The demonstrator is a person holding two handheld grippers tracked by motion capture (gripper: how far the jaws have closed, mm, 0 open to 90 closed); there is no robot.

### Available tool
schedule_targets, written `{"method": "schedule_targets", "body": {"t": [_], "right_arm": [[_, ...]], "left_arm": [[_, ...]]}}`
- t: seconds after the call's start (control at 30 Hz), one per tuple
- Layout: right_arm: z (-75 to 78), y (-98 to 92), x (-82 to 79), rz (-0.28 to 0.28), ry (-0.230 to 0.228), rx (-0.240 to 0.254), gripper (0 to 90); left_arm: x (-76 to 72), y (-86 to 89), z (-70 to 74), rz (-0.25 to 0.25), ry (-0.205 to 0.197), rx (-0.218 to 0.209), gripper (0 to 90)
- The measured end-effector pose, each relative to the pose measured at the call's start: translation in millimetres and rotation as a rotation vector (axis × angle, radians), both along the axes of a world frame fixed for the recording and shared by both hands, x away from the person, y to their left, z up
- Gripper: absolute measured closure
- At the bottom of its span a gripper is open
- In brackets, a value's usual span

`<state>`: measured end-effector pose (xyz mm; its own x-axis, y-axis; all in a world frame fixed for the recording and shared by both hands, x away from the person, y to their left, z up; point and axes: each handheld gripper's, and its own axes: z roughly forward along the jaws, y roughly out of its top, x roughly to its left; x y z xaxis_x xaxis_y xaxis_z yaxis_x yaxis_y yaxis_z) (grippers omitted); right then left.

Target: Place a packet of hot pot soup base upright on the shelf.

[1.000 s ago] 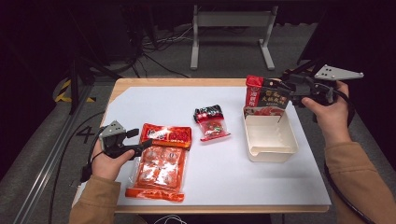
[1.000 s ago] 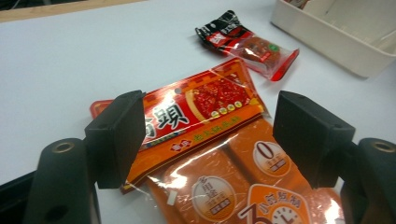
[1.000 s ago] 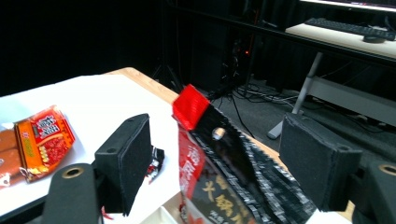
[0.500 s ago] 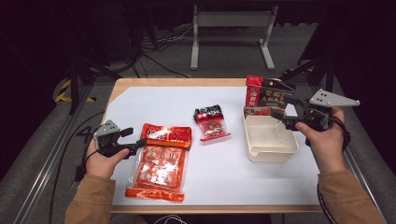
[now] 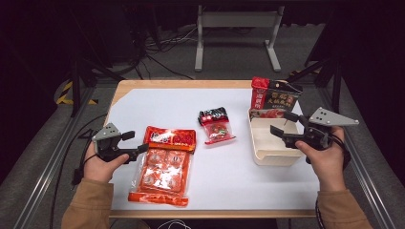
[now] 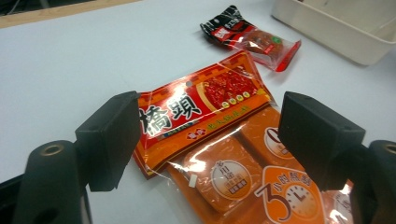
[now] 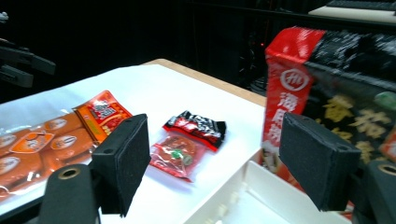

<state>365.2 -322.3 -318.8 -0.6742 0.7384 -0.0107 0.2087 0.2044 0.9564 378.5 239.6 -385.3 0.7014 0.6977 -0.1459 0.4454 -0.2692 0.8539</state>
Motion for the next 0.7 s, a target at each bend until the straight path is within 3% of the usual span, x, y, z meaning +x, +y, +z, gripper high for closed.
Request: {"method": "schedule_targets", "body": {"t": [0.1,0.27,0.53,0.7], "right_arm": [[-7.5,6.1,0.0,0.023,0.023,-0.011,24.9],[-10.7,13.5,-2.4,0.056,0.022,-0.022,24.7],[-14.6,23.3,-6.4,0.094,0.024,-0.030,24.2],[-17.6,24.2,-5.1,0.136,0.010,-0.032,24.0]], "left_arm": [[0.4,1.8,0.5,-0.005,0.002,-0.003,19.7],[3.3,5.6,-1.2,0.019,0.013,-0.012,17.7],[13.9,6.8,-2.6,0.034,-0.014,-0.016,16.5],[24.1,4.8,-8.0,0.059,-0.020,0.017,21.9]]}}
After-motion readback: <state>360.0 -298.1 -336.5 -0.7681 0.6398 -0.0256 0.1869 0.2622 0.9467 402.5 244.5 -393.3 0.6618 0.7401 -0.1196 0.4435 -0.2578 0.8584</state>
